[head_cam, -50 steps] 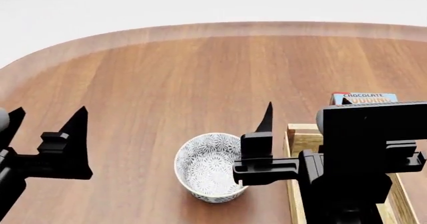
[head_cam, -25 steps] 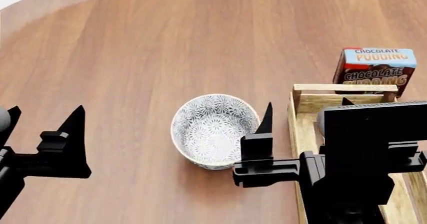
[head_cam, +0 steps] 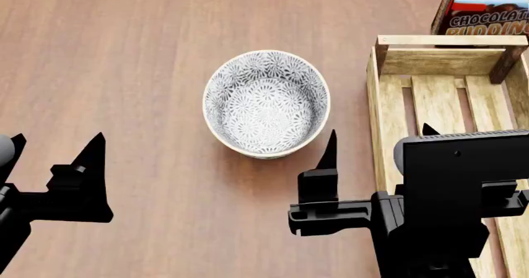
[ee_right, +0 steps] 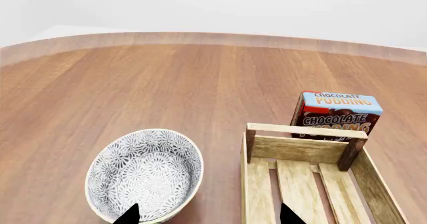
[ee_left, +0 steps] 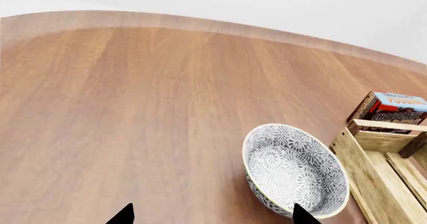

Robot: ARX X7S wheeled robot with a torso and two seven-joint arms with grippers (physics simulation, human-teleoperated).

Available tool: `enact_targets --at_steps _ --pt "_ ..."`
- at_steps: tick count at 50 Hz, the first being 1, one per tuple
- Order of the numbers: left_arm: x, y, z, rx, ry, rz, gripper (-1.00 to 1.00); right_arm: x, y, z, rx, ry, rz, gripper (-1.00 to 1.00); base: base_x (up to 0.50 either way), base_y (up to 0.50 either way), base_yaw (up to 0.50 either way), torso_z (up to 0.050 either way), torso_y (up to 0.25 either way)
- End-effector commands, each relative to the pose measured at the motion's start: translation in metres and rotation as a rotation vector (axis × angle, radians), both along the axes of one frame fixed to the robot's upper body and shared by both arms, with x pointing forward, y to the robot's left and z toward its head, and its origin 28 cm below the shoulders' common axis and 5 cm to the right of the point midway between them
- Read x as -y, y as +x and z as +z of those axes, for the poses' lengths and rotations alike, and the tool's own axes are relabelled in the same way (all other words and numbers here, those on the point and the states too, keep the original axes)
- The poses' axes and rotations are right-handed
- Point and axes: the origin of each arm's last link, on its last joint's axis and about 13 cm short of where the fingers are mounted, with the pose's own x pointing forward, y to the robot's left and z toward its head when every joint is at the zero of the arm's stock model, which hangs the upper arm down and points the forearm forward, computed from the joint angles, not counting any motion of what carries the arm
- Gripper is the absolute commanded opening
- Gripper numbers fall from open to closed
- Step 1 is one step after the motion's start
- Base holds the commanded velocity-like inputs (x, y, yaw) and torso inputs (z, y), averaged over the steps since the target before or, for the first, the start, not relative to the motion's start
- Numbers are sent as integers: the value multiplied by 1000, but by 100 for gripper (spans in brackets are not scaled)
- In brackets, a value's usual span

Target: Pick up the bowl on the left and put it in the tray.

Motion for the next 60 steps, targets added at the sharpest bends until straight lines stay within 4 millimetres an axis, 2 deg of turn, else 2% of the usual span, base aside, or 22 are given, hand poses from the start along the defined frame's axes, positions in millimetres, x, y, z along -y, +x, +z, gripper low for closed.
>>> enact_targets --at_steps 1,7,13,24,29,37,48,60 --pt "0 -1 -1 -3 -2 2 100 0 -1 -1 13 -1 3 100 0 0 0 0 -250" --pt "0 0 -3 -8 -4 3 100 0 0 -2 16 -14 -3 100 0 0 0 0 -250" --pt "0 0 -7 -7 -12 8 100 2 15 -1 43 -135 12 100 0 0 0 0 -191" --pt "-1 2 -18 -37 -14 17 100 2 58 17 150 -718 249 100 0 0 0 0 0" --pt "-2 1 -19 -44 -13 16 100 -5 70 18 137 -864 375 100 0 0 0 0 0" --pt "-3 1 -20 -47 -11 18 100 -13 85 16 83 -932 487 100 0 0 0 0 0" --pt "-3 1 -22 -48 -13 19 100 -12 124 3 -15 -1042 485 100 0 0 0 0 0" --pt "-2 1 -23 -47 -22 14 100 -11 154 -9 -73 -1128 463 100 0 0 0 0 0"
